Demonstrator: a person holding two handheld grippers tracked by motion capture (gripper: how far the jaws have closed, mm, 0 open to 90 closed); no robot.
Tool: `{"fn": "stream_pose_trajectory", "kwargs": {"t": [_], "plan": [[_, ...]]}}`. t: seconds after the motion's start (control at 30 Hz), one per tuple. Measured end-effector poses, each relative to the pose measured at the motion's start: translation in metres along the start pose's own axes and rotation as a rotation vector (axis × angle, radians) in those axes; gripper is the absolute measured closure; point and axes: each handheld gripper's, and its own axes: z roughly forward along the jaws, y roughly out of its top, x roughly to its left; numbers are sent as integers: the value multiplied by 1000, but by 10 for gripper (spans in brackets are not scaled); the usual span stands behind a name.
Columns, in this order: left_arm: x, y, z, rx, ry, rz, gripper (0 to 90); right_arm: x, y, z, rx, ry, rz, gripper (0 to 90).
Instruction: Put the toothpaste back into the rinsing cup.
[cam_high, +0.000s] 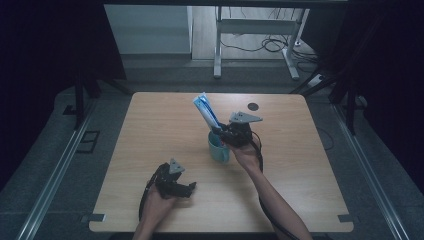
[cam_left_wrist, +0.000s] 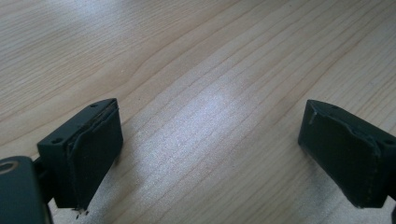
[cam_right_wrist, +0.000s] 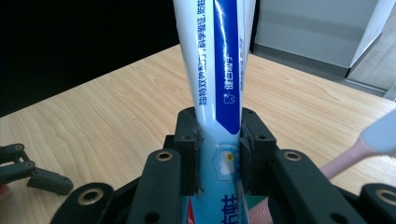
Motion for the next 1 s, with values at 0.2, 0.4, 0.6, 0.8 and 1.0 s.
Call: {"fn": "stream_pose_trajectory", "kwargs": {"t": [0.2, 0.4, 0.6, 0.8, 1.0], "plan": [[0, 0, 0, -1, -1, -1, 65, -1, -5, 1, 4, 1, 5, 714], [0, 0, 0, -1, -1, -1, 65, -1, -10, 2, -1, 6, 9, 709], [0, 0, 0, -1, -1, -1, 65, 1, -12, 2, -3, 6, 2, 695], [0, 0, 0, -1, -2, -1, 65, 1, -14, 1, 11, 18, 2, 681], [0, 0, 0, -1, -1, -1, 65, 1, -15, -1, 22, 24, 7, 677]]}}
